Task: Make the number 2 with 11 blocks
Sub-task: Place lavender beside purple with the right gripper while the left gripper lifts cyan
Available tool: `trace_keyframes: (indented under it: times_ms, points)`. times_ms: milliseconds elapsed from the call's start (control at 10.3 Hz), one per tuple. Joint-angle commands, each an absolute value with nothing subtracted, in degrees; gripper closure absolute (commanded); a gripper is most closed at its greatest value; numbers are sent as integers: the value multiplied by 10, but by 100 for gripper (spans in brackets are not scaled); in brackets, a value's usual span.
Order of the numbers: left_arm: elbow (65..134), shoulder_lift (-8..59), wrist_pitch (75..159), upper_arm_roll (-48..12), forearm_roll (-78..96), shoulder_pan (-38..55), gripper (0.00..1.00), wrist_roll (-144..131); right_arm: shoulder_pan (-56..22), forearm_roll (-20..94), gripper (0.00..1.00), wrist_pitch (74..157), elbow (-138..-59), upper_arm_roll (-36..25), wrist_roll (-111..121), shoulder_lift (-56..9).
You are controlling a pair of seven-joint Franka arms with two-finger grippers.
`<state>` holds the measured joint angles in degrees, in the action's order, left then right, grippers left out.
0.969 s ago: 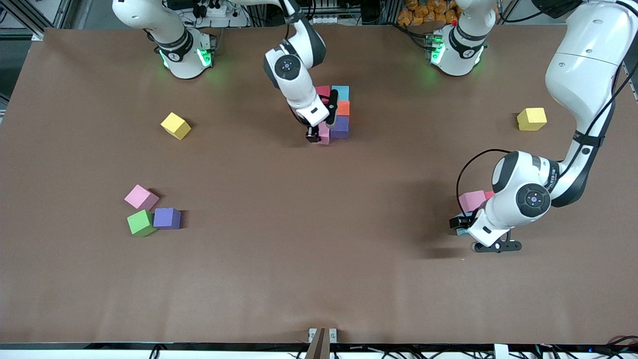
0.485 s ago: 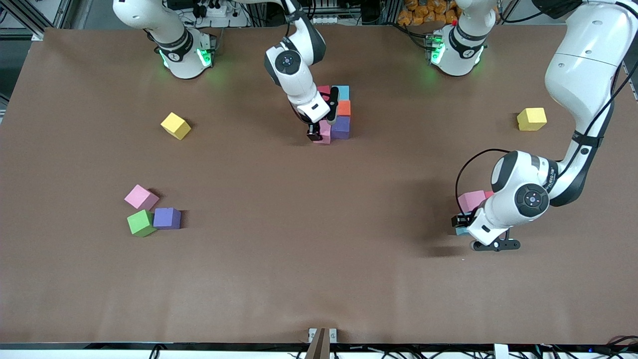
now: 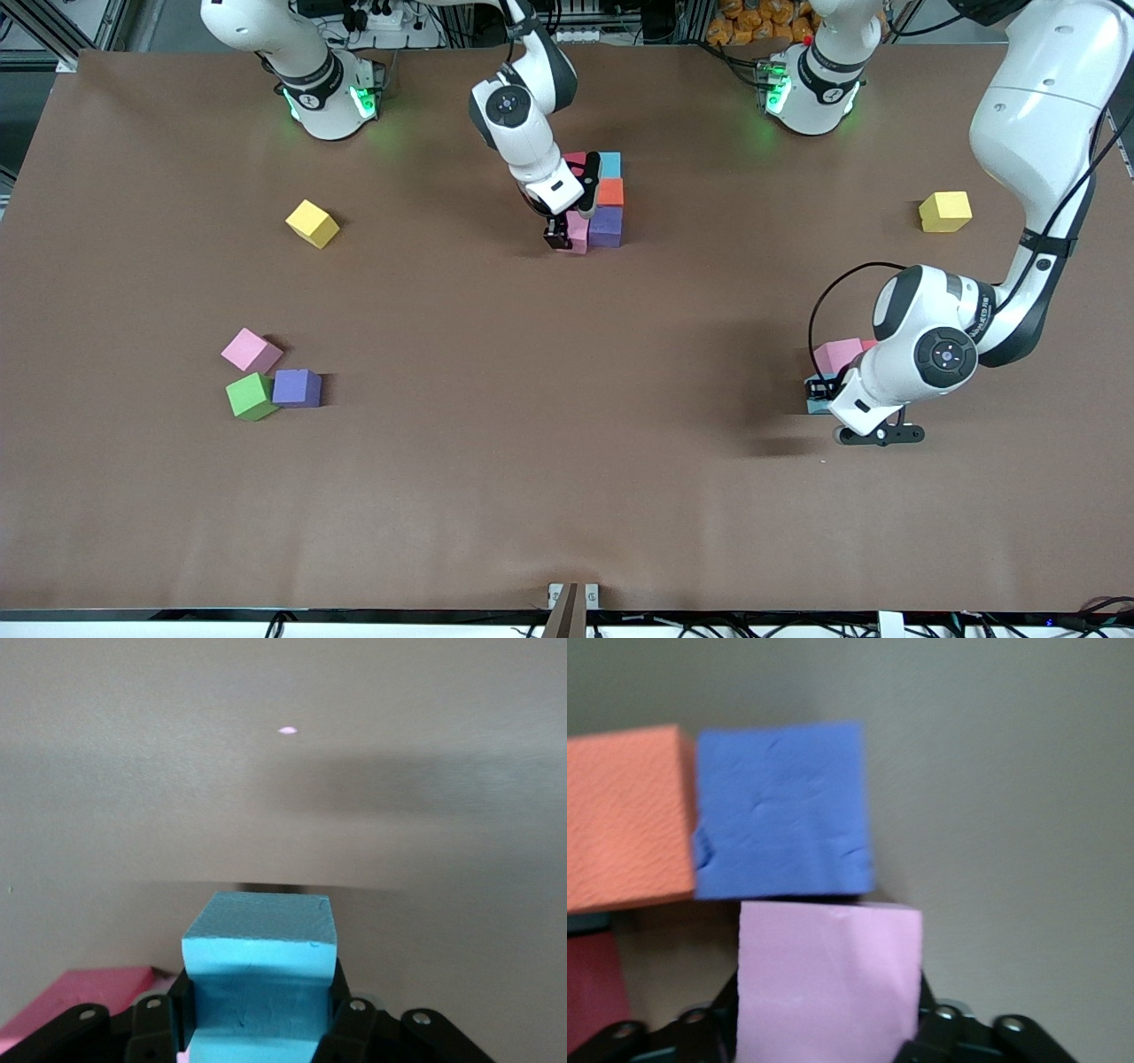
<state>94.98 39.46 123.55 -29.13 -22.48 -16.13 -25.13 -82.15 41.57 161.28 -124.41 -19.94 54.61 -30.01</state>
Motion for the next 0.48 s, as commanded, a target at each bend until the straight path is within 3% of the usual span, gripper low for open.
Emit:
trace_keyframes:
  times_ms: [0, 388]
  points:
    - [947, 360, 1188, -315, -182, -157, 100, -313, -827, 437, 0, 1618, -1249, -193, 547, -307]
    - [942, 338, 1155, -357, -180, -162, 100, -389, -824, 437, 0, 1586, -1247, -205, 529, -273]
